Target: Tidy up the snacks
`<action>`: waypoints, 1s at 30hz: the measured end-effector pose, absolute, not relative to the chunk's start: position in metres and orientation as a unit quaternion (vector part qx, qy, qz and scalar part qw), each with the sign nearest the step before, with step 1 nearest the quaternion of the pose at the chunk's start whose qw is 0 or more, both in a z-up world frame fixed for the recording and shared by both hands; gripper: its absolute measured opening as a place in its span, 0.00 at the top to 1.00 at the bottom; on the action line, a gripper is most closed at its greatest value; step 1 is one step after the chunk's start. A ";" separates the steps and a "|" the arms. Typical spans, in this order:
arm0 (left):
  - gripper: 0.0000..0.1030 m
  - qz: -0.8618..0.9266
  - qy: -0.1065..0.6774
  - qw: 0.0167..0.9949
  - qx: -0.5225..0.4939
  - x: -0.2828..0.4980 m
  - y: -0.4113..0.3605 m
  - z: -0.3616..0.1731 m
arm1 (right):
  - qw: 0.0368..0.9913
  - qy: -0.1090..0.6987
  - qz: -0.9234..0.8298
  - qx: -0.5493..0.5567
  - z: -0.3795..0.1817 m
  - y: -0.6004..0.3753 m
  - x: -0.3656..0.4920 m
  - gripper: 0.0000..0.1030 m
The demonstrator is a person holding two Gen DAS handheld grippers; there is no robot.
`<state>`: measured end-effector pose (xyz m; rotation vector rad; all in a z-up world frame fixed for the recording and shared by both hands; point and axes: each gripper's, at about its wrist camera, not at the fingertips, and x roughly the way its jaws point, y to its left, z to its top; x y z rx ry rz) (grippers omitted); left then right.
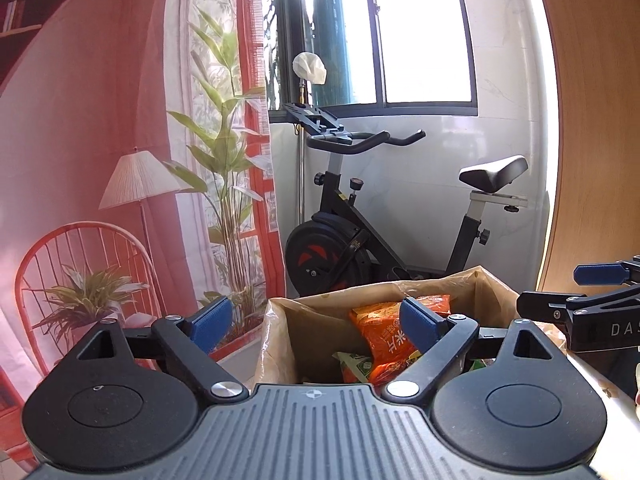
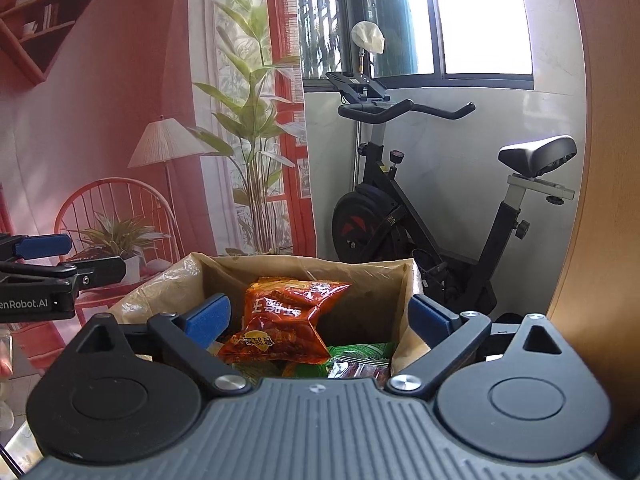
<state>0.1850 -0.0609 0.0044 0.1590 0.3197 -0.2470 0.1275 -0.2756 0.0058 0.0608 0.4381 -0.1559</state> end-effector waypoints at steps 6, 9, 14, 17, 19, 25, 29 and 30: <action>0.09 -0.110 0.140 0.982 0.062 0.142 -0.049 0.032 | 0.977 0.192 -0.086 0.023 0.033 -0.252 0.097 0.02; 0.09 -0.102 0.138 0.984 0.051 0.125 -0.044 0.043 | 0.979 0.183 -0.085 0.020 0.042 -0.241 0.083 0.01; 0.08 -0.087 0.133 0.986 0.046 0.097 -0.039 0.055 | 0.981 0.173 -0.081 0.023 0.054 -0.227 0.061 0.01; 0.08 -0.084 0.134 0.987 0.043 0.084 -0.037 0.058 | 0.982 0.170 -0.078 0.023 0.058 -0.221 0.051 0.01; 0.07 -0.073 0.131 0.988 0.043 0.073 -0.037 0.059 | 0.983 0.168 -0.076 0.024 0.060 -0.217 0.044 0.01; 0.06 -0.071 0.130 0.989 0.018 0.056 -0.030 0.058 | 0.983 0.167 -0.070 0.036 0.060 -0.211 0.027 0.01; 0.06 -0.062 0.130 0.989 0.020 0.050 -0.028 0.055 | 0.982 0.171 -0.066 0.032 0.059 -0.207 0.022 0.01; 0.06 -0.060 0.130 0.989 0.019 0.049 -0.027 0.055 | 0.982 0.173 -0.065 0.032 0.058 -0.206 0.021 0.01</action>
